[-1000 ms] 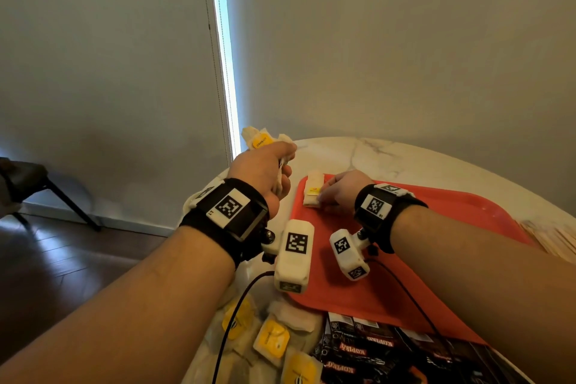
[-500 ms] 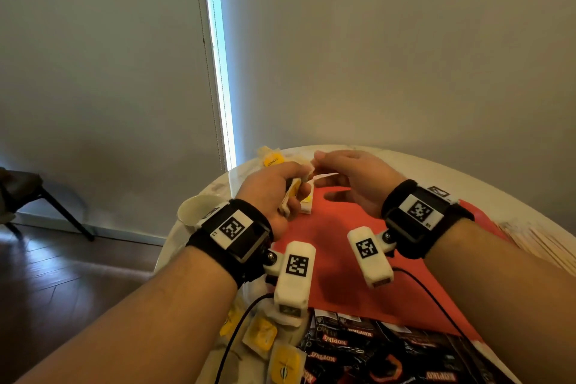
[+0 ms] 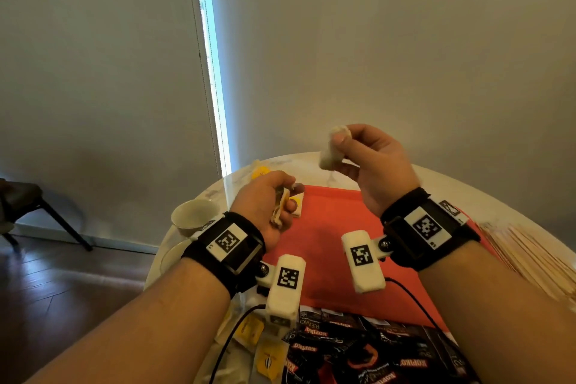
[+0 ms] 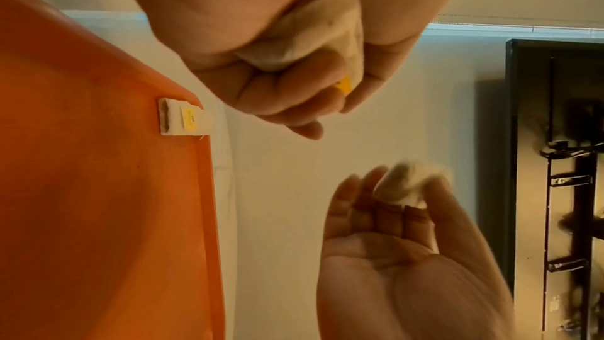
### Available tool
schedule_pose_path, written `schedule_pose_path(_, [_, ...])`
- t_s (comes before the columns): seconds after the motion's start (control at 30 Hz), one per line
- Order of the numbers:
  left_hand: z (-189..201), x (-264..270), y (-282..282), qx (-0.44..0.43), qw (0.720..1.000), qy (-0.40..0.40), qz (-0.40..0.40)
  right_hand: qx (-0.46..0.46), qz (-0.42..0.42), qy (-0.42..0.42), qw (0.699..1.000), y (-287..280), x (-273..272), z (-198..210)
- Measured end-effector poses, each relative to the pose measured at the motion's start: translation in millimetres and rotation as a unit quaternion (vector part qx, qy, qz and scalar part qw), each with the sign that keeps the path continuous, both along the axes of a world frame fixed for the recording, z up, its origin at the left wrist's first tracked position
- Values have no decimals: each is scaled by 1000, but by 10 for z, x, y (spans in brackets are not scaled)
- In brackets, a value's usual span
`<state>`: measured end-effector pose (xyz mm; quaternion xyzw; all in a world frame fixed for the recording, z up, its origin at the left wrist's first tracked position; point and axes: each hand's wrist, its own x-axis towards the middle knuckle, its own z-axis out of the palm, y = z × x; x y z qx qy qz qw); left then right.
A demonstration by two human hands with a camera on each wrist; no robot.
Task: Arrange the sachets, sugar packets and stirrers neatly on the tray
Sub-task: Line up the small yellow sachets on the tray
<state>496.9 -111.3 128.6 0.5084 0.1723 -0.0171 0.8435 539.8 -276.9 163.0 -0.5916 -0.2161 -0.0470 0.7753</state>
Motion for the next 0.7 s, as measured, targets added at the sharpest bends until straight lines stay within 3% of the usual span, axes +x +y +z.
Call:
schedule_pose_path(0.13, [25,43,30,50,998,-33,32,-90,-35,6,995,12,61,-56])
schedule_pose_path(0.37, [127,44,-24,148,979,-135,-38,-143,-20,17,989,79,34,-26])
schedule_pose_path(0.7, [113,111,91,103,990,-82,41,-164,19,82,983,166,103,-15])
